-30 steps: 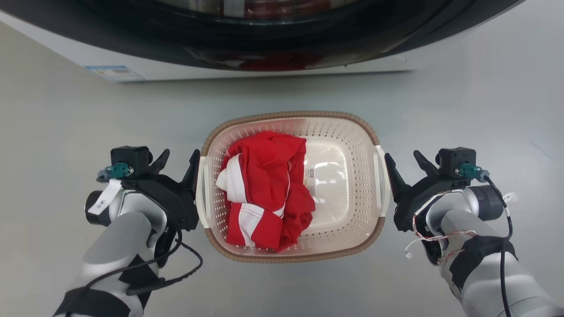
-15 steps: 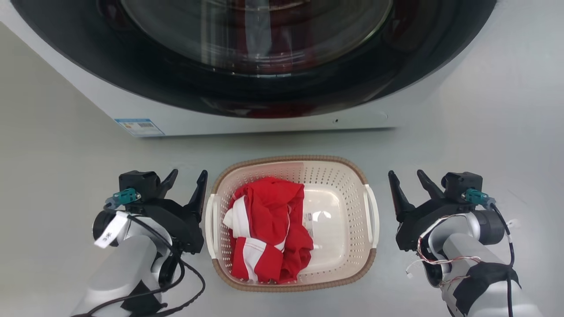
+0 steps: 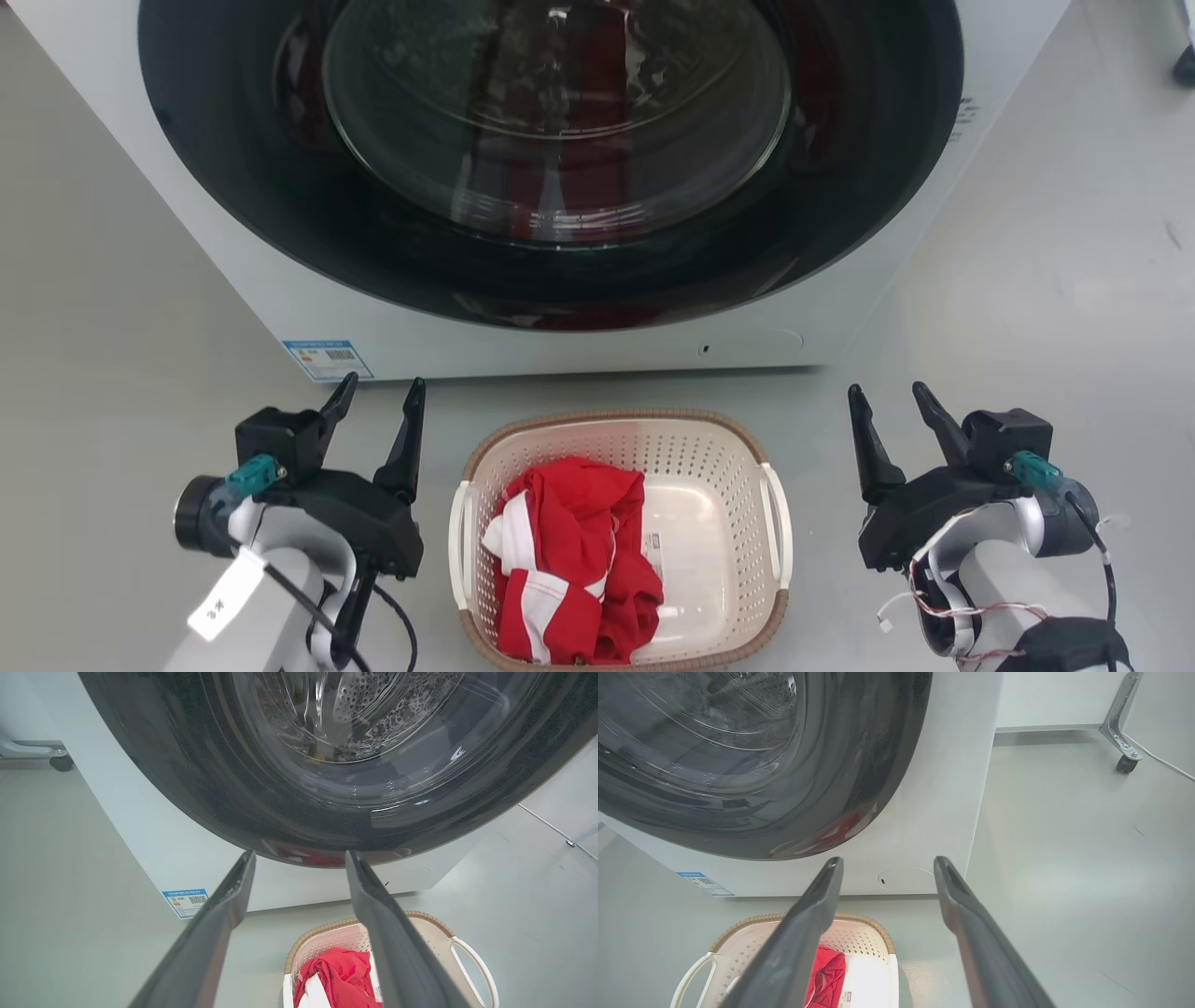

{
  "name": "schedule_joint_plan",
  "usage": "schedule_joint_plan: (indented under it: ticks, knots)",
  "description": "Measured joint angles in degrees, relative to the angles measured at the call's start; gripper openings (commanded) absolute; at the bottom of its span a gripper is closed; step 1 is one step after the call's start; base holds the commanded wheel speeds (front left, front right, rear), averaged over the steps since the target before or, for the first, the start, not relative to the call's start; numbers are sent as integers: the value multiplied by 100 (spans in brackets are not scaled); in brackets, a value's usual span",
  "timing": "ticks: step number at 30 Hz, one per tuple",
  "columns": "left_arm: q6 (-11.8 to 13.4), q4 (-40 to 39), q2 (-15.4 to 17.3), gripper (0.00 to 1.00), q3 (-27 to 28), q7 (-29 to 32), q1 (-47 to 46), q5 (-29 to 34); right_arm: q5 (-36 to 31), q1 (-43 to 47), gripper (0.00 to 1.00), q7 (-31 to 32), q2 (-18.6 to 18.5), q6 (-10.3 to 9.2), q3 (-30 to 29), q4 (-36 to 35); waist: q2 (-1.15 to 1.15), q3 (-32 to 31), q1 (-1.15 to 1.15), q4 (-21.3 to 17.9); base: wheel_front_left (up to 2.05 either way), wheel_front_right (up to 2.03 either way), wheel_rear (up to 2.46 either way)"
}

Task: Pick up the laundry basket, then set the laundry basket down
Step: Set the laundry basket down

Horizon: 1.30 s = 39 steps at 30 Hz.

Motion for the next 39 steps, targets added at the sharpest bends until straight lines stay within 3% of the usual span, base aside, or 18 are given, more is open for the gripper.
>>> schedule_joint_plan:
  ticks: [7,15,27,39]
  knots:
    - [341,-1116,205,100,167,0,794,400,-314,651,100,-1,-102,-138,-143,-828,0,-397,0,-31,0,0,0]
    - [532,-2196,365,100,408,-1,1716,739,-646,1458,100,-1,-259,-278,-323,-1628,-1,-793,0,-66,0,0,0]
    - [633,-3023,436,100,676,-1,2649,958,-965,2370,100,-18,-299,-334,-684,-2555,0,-1061,0,-92,0,0,0]
    - [637,-3294,345,100,1072,-1,3436,1182,-1284,3011,100,-18,-158,-335,-1105,-2976,1,-1255,1,-172,0,0,0]
